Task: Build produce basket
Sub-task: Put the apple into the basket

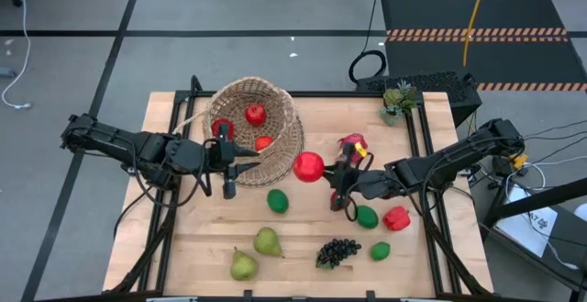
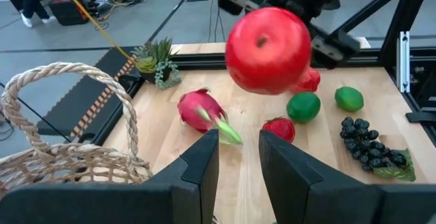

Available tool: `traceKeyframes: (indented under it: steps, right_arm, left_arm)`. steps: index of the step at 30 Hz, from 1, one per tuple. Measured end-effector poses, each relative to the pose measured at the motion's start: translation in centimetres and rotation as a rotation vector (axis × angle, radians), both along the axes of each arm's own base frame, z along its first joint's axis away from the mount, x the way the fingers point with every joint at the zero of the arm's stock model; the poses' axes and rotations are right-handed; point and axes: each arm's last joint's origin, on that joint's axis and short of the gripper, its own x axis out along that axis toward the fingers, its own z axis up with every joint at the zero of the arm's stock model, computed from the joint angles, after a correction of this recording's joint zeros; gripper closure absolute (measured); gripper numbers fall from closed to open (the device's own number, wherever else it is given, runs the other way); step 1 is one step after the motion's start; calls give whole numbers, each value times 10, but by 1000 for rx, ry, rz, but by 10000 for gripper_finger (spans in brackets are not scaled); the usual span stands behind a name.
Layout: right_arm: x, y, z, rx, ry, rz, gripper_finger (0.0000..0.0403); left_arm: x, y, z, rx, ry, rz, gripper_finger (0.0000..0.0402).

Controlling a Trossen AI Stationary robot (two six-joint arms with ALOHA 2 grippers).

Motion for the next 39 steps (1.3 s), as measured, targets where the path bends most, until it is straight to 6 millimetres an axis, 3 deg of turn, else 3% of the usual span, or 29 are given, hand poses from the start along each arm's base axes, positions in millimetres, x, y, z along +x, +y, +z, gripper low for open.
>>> traceKeyframes:
  steps: [5, 15, 18, 23, 31, 39]
  right_arm:
    - [0, 0, 0, 217, -86, -70, 399]
    - [2, 2, 3, 342, -142, -60, 399]
    - [2, 2, 3, 317, -138, -48, 399]
    - [2, 3, 1, 269, -97, 24, 399]
    - [-4, 4, -27, 46, -71, 135, 399]
    - [-7, 2, -38, -47, -106, 167, 399]
  left_arm:
    - [0, 0, 0, 11, 2, -4, 293]
    - [14, -5, -10, 72, 49, -27, 279]
    - [24, -8, -15, 96, 51, -37, 242]
    - [34, -11, -18, 102, 31, -39, 148]
    - [49, -11, -21, 62, -17, -43, 20]
    - [74, -20, -28, 96, -88, -200, 8]
